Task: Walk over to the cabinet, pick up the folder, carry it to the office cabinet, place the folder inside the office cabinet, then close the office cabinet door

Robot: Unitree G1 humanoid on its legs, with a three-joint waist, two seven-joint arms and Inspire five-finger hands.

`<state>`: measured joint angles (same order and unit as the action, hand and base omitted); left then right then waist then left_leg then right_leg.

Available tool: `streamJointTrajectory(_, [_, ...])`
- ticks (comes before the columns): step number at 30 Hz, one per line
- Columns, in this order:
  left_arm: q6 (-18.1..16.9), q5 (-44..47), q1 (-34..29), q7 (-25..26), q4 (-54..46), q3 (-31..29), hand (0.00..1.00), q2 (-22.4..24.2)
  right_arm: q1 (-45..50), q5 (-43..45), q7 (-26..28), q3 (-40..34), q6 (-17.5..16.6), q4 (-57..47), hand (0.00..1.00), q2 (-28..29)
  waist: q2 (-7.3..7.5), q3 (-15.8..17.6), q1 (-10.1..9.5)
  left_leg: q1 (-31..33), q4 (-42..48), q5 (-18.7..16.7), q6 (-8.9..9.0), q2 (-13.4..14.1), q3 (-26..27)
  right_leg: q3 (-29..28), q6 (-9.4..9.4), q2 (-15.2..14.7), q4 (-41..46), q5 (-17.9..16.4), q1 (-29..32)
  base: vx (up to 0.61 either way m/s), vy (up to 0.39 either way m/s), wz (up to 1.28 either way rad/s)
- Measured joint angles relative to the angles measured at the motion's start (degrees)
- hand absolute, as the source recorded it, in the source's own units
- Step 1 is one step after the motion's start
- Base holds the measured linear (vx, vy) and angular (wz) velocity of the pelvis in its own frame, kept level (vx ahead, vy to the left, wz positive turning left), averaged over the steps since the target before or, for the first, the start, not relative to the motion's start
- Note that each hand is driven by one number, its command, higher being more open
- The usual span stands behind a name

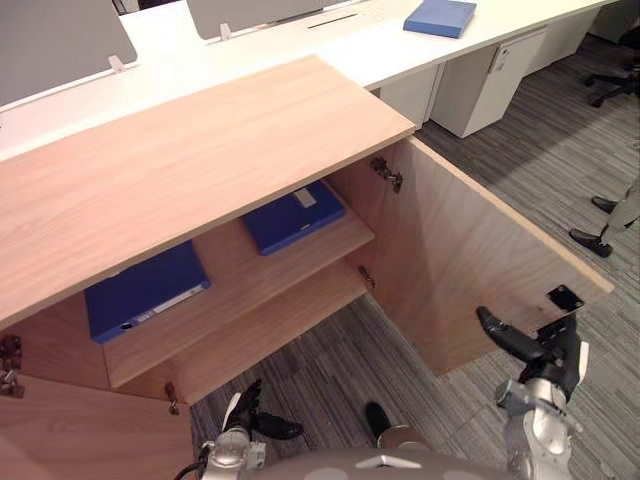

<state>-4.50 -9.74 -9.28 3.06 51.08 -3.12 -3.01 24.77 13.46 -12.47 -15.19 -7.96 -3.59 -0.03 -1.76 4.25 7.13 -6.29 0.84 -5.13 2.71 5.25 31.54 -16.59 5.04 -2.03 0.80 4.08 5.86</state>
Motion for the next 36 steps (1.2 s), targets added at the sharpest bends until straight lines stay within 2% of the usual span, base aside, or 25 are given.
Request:
streamJointTrajectory(12, [0.21,-2.1,-0.39,0.28,-0.04,2.08,1.0,1.33,13.28,-1.79,3.84,10.04,1.18,-9.55,1.0,0.25,1.3,0.17,0.03,0.58,1.53,-0.43,0.52,0.84,-0.3,0.3,-0.25,0.1,0.32,0.48,0.0,-0.01,-0.021,0.0])
streamJointTrajectory(15, [0.24,-2.17,-0.22,0.3,0.07,2.22,1.0,0.75,16.44,0.2,5.22,13.36,1.2,-10.7,1.0,0.07,2.64,-0.11,0.03,0.73,1.53,-0.3,0.6,0.88,-0.78,0.63,-0.26,0.07,0.33,0.53,-0.06,0.02,-0.014,0.06])
streamJointTrajectory(18, [0.41,-2.2,0.8,0.21,1.19,3.2,1.0,-0.38,18.63,0.97,6.44,17.06,1.62,-10.83,1.0,-0.17,4.78,-0.35,0.08,1.19,1.86,-0.25,0.58,0.81,-1.44,1.03,-0.26,-0.15,0.3,0.65,-0.05,0.02,-0.01,0.09])
streamJointTrajectory(21, [0.97,-2.26,1.65,0.08,2.8,4.53,1.0,-1.24,19.03,2.52,8.25,19.66,2.85,-10.84,1.0,-0.65,5.77,-0.78,0.46,1.41,2.15,-0.26,0.5,0.61,-2.44,1.88,-0.25,-0.56,0.26,0.65,-0.44,0.02,0.0,0.15])
streamJointTrajectory(24, [1.04,-2.27,1.9,0.07,3.08,4.56,1.0,-1.83,19.94,2.55,10.37,22.79,3.25,-11.49,1.0,-2.19,6.15,-0.86,0.46,1.44,2.25,-0.26,0.49,0.43,-3.6,2.67,-0.24,-0.87,0.14,0.61,-0.98,0.01,-0.002,0.16])
streamJointTrajectory(30, [1.3,-2.27,4.08,-0.69,6.56,6.52,1.0,-5.36,18.25,2.76,16.37,29.17,5.94,-12.0,1.0,-8.15,7.56,-0.98,-0.45,2.09,0.03,1.64,-0.16,-0.83,-7.91,5.8,-0.27,-1.66,0.42,-0.25,-1.46,-0.01,-0.017,0.3])
streamJointTrajectory(32, [1.3,-2.24,4.23,-0.74,6.66,6.66,1.0,-6.1,14.16,2.9,18.62,31.84,7.36,-11.84,1.0,-10.36,8.02,-0.98,-1.26,1.06,-2.38,3.36,-0.47,-1.54,-8.96,6.98,-0.28,-1.91,0.42,-0.37,-1.76,0.02,-0.005,0.29])
streamJointTrajectory(34, [1.3,-2.24,4.28,-0.74,6.65,6.65,1.0,-6.53,10.52,3.09,20.3,33.05,7.36,-11.85,1.0,-10.62,8.29,-1.02,-2.39,0.55,-3.93,4.31,-0.76,-1.84,-9.34,7.38,-0.33,-2.01,0.4,-0.38,-1.83,0.01,-0.001,0.14])
streamJointTrajectory(36, [1.3,-2.23,4.26,-0.81,6.66,6.64,1.0,-7.0,6.92,3.17,21.1,33.31,7.11,-11.86,1.0,-10.61,8.38,-1.02,-2.46,0.5,-4.76,4.75,-0.81,-2.31,-10.2,8.35,-0.49,-2.2,0.37,-0.52,-1.97,0.01,0.011,0.2])
